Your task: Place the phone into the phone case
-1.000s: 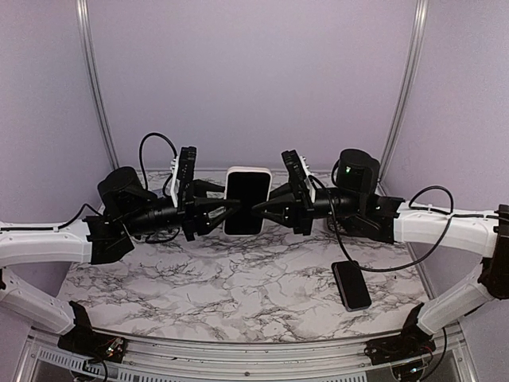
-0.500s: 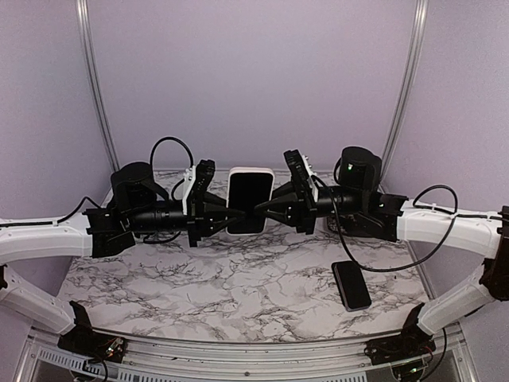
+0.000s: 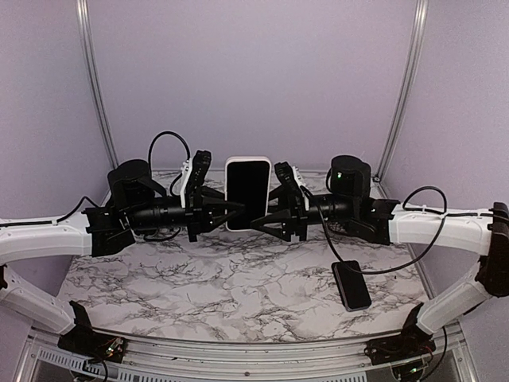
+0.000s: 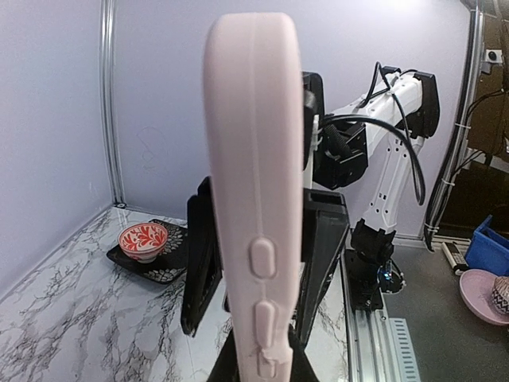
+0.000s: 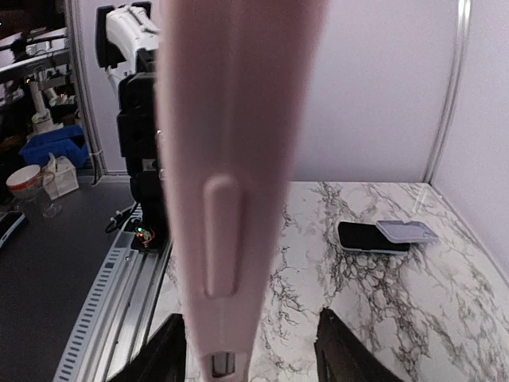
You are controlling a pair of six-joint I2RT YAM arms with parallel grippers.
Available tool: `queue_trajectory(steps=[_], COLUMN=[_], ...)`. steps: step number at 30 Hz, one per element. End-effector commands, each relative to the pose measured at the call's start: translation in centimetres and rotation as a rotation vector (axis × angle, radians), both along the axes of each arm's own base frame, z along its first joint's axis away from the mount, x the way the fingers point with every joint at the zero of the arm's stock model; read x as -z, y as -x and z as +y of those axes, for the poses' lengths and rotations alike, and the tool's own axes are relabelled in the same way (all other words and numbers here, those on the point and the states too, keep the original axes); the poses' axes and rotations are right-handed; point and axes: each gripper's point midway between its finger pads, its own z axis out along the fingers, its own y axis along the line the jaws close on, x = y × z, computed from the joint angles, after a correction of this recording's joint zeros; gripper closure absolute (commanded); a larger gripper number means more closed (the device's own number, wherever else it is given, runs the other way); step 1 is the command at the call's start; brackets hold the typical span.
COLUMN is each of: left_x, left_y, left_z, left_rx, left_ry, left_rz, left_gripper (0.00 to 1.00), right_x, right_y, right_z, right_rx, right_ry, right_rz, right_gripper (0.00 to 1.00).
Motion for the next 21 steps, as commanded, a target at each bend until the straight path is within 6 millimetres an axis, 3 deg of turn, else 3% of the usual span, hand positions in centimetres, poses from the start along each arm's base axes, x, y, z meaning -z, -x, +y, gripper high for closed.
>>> queue_trajectory(steps=[1, 2, 4, 5, 11, 12, 13, 14, 15, 16, 18, 21], left_x=[-5.1, -5.1, -5.3, -5.3, -5.2, -5.2, -5.3, -5.2, -5.0, -5.0, -4.9, -4.9], left_y=[0.9, 0.9, 0.9, 0.9, 0.9, 0.9, 1.0, 1.0, 1.0, 1.0, 1.0, 1.0], left_z=[0.7, 0.7, 0.8, 0.9, 0.9, 0.9, 0.9, 0.9, 0.9, 0.8, 0.9, 0.8], left_rx=[0.027, 0.027, 0.023, 0.023, 0.022, 0.022, 0.023, 0.025, 0.025, 0.026, 0.025, 0.026], left_ry=[0.148, 0.149, 0.154, 0.155, 0.155, 0.155, 0.155, 0.154, 0.151, 0.15, 0.149, 0.147], left_rz=[-0.064, -0.064, -0.067, -0.068, -0.068, -0.07, -0.072, -0.072, -0.069, -0.07, -0.069, -0.068], left_gripper=[1.0, 1.0, 1.0, 1.0, 1.0, 1.0, 1.0, 1.0, 1.0, 1.0, 1.0, 1.0], right_x=[0.5, 0.7, 1.1, 1.4, 0.8, 0.7, 0.6, 0.4, 0.0, -0.6, -2.6, -5.0], right_y=[-0.2, -0.2, -0.1, -0.3, 0.2, 0.0, -0.3, -0.5, -0.8, -0.9, -0.7, -0.1], right_z=[0.3, 0.4, 0.5, 0.6, 0.4, 0.3, 0.1, -0.2, -0.5, -0.8, -1.5, -1.7], right_rx=[0.001, -0.004, -0.014, -0.013, -0.029, -0.016, 0.004, 0.02, 0.04, 0.054, 0.064, 0.051], right_ry=[0.0, 0.004, 0.021, 0.032, 0.029, 0.029, 0.035, 0.041, 0.042, 0.035, -0.005, -0.075], right_rz=[-0.007, -0.008, -0.005, 0.002, -0.019, -0.023, -0.025, -0.033, -0.045, -0.058, -0.097, -0.113], right_gripper=[0.59, 0.67, 0.94, 1.0, 1.0, 0.9, 0.61, 0.4, 0.27, 0.2, 0.18, 0.26])
